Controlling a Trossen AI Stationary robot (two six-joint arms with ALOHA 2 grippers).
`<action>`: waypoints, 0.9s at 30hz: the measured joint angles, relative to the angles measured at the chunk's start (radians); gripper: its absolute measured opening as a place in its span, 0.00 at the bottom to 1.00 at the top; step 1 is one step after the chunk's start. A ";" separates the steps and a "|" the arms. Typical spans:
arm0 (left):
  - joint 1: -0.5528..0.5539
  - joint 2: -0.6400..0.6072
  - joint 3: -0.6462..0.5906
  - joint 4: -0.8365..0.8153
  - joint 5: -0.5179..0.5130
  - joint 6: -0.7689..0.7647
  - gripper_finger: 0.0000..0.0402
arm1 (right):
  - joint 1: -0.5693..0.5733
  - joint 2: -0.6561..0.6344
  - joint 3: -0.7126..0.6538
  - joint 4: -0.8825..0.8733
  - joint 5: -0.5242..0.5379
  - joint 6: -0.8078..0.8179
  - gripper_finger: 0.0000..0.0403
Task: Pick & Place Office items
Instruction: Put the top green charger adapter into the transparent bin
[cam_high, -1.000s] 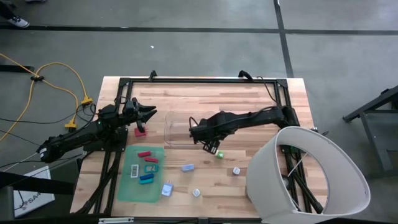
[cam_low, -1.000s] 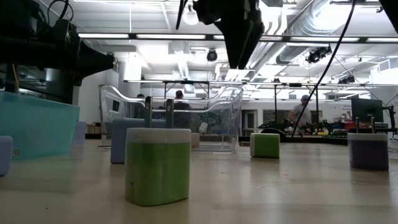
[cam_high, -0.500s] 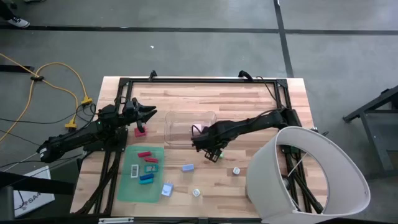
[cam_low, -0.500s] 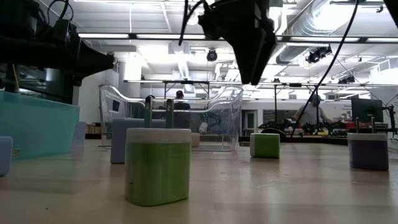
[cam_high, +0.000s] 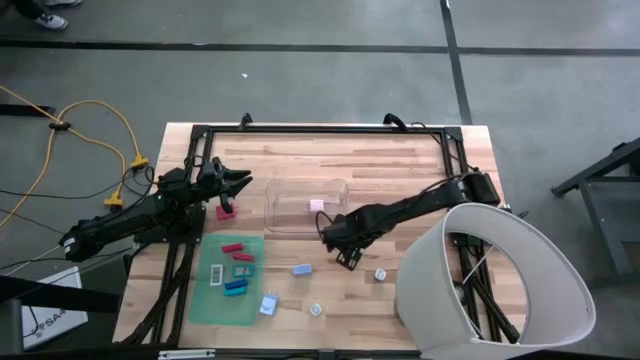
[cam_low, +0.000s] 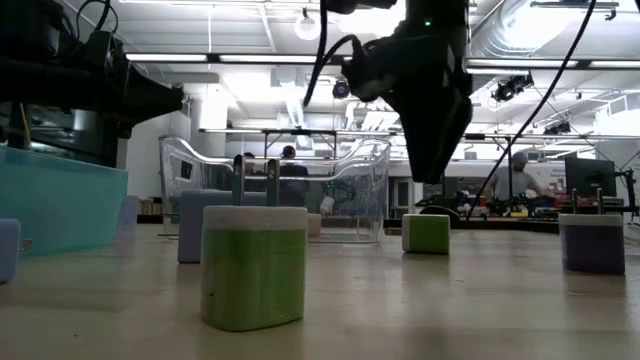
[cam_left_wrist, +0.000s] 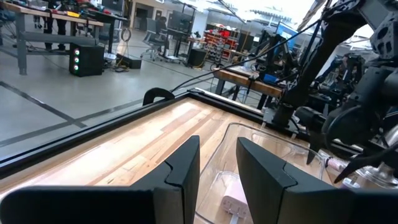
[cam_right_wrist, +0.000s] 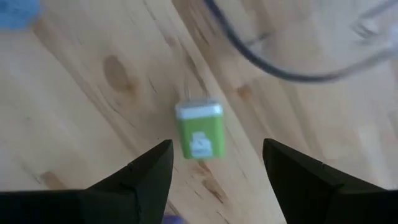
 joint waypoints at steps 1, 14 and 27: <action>0.000 0.000 0.000 0.000 0.000 0.000 0.25 | 0.000 -0.002 -0.015 0.029 -0.003 -0.004 0.59; 0.000 0.000 0.000 0.000 0.000 0.000 0.25 | 0.002 0.002 -0.159 0.219 -0.054 -0.009 0.59; 0.000 0.000 0.000 0.000 0.000 0.000 0.25 | 0.002 0.010 -0.161 0.221 -0.048 -0.009 0.58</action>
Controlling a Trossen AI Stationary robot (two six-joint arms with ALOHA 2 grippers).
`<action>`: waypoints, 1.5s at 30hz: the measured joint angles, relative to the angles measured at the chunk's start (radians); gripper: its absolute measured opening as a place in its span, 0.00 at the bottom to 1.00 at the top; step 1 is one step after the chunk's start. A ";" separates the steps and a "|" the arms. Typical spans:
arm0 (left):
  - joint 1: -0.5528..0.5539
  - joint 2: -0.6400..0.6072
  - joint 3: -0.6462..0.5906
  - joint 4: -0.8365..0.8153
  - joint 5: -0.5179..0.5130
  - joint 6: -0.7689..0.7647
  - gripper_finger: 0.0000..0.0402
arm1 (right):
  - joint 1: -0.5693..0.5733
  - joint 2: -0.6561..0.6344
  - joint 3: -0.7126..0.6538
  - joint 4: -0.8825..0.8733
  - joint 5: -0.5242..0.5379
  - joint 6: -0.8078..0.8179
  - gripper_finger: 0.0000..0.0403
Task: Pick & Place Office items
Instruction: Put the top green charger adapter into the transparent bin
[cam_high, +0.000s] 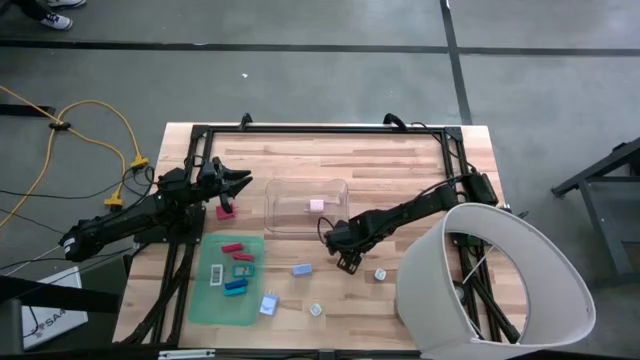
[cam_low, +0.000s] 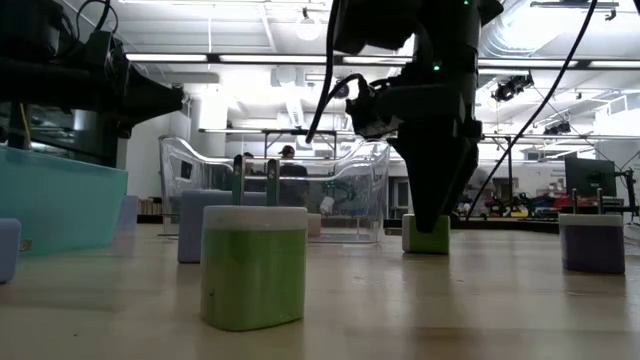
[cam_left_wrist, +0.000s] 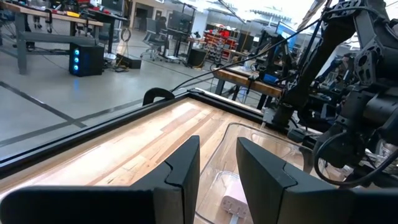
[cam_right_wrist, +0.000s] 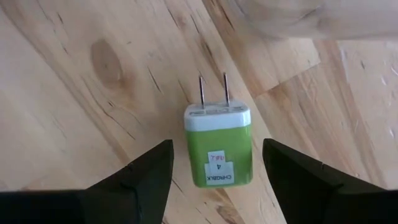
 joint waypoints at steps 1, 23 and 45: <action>0.000 0.000 0.000 0.000 0.000 0.000 0.25 | 0.000 0.001 0.000 -0.001 0.000 0.000 0.58; 0.000 0.000 0.000 0.000 0.000 0.000 0.25 | -0.002 -0.003 0.001 0.000 -0.056 -0.069 0.33; 0.000 0.000 0.000 0.000 0.000 0.000 0.25 | -0.144 -0.130 0.069 0.330 -0.198 -0.448 0.32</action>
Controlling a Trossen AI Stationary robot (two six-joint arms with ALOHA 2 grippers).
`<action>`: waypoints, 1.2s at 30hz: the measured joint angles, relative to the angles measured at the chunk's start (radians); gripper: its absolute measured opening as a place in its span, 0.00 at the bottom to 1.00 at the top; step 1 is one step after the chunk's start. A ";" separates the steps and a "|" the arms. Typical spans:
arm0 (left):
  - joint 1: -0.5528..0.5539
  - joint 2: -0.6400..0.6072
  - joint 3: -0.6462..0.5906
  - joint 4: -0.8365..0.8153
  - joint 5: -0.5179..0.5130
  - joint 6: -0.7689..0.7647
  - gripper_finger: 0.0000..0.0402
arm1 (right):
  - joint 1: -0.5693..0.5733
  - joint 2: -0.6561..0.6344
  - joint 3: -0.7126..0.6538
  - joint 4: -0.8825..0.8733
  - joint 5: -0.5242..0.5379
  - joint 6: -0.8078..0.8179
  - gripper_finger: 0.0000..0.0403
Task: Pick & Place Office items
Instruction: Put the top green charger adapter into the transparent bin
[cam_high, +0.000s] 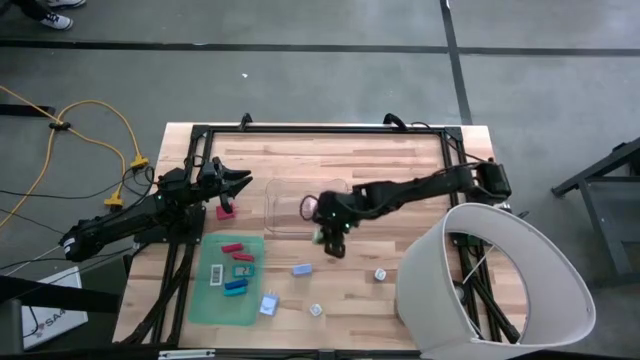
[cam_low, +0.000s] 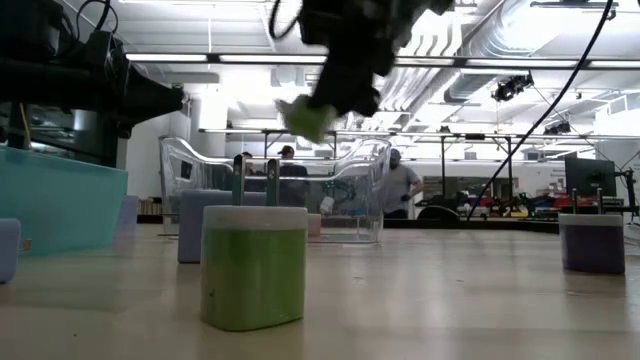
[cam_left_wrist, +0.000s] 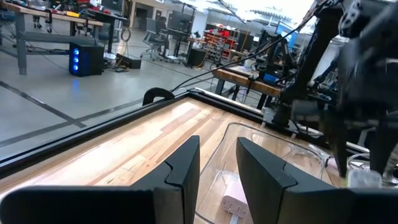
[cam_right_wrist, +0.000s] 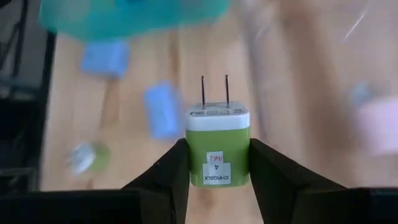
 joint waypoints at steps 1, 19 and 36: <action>0.000 0.000 0.000 0.000 0.000 0.000 0.25 | -0.010 0.000 0.017 0.002 0.027 -0.028 0.32; 0.000 0.000 0.000 0.000 0.000 0.000 0.25 | -0.152 0.131 0.062 -0.062 0.067 -0.158 0.32; 0.000 0.000 0.000 0.000 0.001 0.000 0.25 | -0.160 0.206 0.082 -0.093 0.019 -0.160 0.32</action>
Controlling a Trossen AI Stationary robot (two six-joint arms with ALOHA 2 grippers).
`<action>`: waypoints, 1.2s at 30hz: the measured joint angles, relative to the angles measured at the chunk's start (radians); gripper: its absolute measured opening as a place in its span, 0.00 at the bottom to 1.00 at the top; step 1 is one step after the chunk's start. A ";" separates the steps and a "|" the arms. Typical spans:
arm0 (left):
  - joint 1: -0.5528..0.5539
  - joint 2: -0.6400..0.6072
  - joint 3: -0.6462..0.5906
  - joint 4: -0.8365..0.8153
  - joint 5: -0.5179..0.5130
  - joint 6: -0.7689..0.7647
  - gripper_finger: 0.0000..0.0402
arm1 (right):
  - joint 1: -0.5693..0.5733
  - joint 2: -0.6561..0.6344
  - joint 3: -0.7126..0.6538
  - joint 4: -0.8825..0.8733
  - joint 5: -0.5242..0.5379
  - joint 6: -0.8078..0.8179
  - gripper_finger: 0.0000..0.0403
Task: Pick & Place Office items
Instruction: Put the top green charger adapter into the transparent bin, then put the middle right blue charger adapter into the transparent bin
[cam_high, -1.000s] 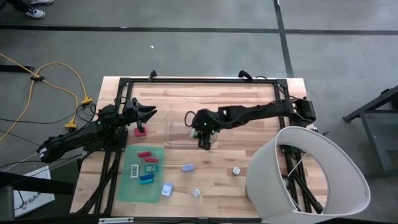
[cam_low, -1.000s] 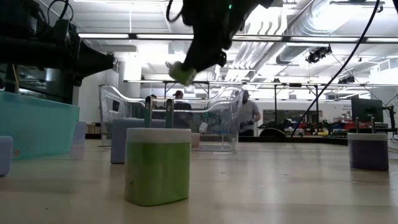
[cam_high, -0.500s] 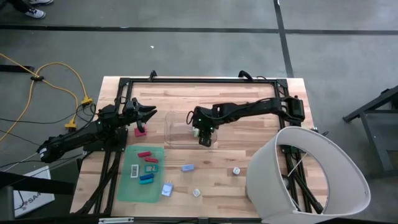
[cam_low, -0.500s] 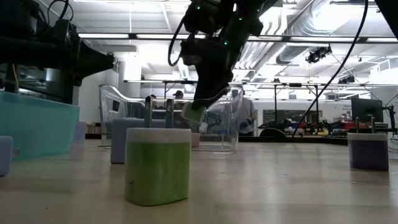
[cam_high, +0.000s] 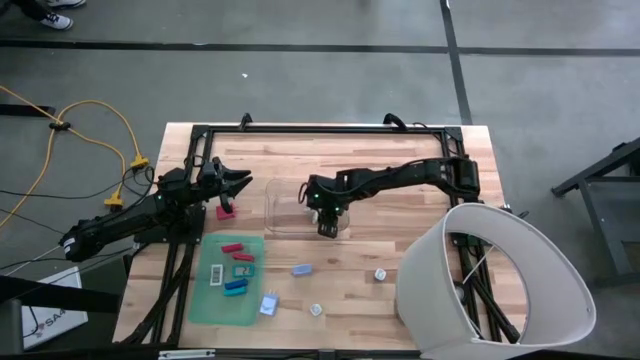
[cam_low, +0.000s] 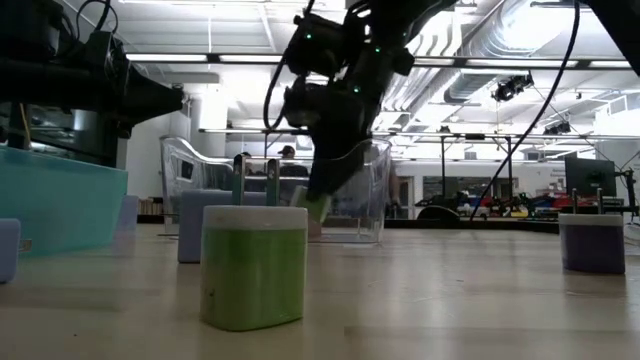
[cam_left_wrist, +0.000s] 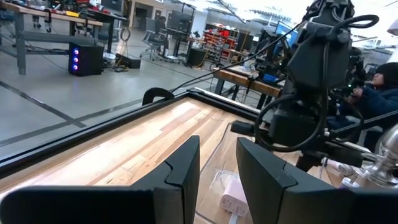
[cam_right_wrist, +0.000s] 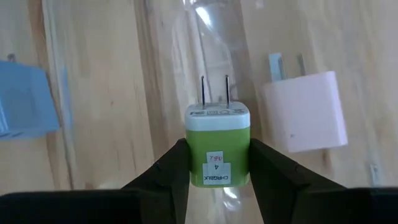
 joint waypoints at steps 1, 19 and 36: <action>0.000 0.000 0.000 0.000 -0.001 0.000 0.25 | 0.000 0.001 0.005 -0.007 0.000 -0.002 0.32; 0.000 0.000 0.000 0.000 -0.001 0.000 0.25 | 0.001 0.006 0.016 -0.005 0.007 -0.020 0.44; 0.000 0.000 0.000 0.000 0.000 0.000 0.25 | 0.041 0.007 0.207 -0.061 0.131 -0.147 0.43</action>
